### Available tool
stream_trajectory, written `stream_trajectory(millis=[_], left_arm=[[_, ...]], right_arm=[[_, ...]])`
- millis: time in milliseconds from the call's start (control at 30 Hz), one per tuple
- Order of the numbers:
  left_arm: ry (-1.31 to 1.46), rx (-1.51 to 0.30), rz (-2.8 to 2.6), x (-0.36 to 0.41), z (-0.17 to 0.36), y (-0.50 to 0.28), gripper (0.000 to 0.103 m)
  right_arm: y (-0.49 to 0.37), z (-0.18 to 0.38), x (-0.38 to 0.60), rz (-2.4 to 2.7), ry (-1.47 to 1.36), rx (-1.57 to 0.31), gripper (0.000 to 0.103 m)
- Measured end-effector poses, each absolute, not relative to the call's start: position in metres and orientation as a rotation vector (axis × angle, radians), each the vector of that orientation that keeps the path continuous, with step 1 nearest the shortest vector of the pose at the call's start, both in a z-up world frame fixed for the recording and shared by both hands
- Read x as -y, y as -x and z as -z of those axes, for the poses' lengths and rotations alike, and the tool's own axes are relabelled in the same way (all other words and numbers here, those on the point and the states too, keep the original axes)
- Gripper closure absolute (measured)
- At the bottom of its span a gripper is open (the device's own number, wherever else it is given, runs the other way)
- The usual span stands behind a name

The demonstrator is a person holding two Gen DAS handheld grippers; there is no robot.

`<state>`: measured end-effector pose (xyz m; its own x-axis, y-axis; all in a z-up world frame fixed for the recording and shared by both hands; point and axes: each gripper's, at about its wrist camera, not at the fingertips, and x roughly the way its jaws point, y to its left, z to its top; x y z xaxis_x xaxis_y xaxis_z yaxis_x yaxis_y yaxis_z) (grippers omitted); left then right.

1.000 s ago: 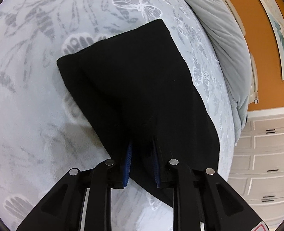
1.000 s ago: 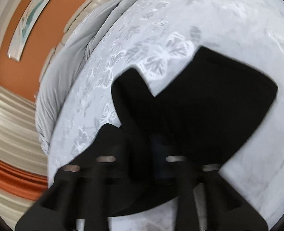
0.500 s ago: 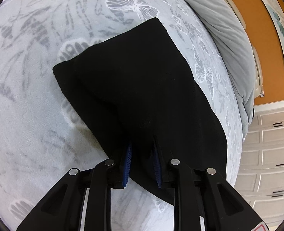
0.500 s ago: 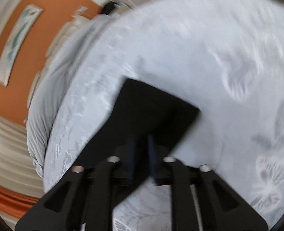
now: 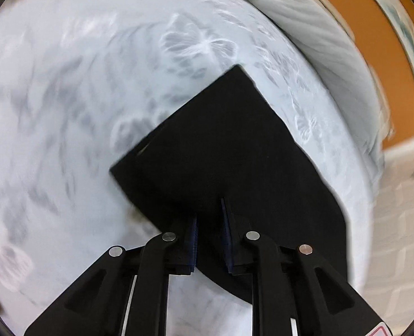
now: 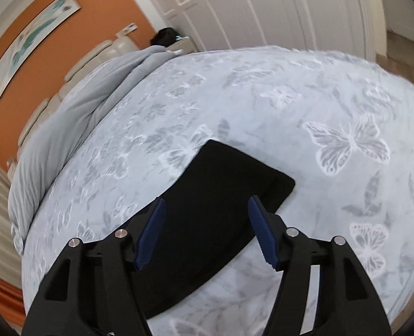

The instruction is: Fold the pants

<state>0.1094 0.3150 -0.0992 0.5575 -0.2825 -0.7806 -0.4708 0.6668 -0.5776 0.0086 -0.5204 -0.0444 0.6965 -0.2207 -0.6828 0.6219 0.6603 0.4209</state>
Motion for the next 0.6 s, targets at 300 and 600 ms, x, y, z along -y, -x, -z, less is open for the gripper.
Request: stream_trajectory(millis=[300, 600], left_arm=[[0.83, -0.806, -0.274, -0.336, 0.037, -0.068, 0.047], [0.642, -0.934, -0.043, -0.214, 0.036, -0.099, 0.042]], right_arm=[[-0.018, 0.022, 0.476, 0.392, -0.615, -0.645, 0.03], [-0.002, 0.063, 0.546, 0.561, -0.681, -0.731, 0.021]])
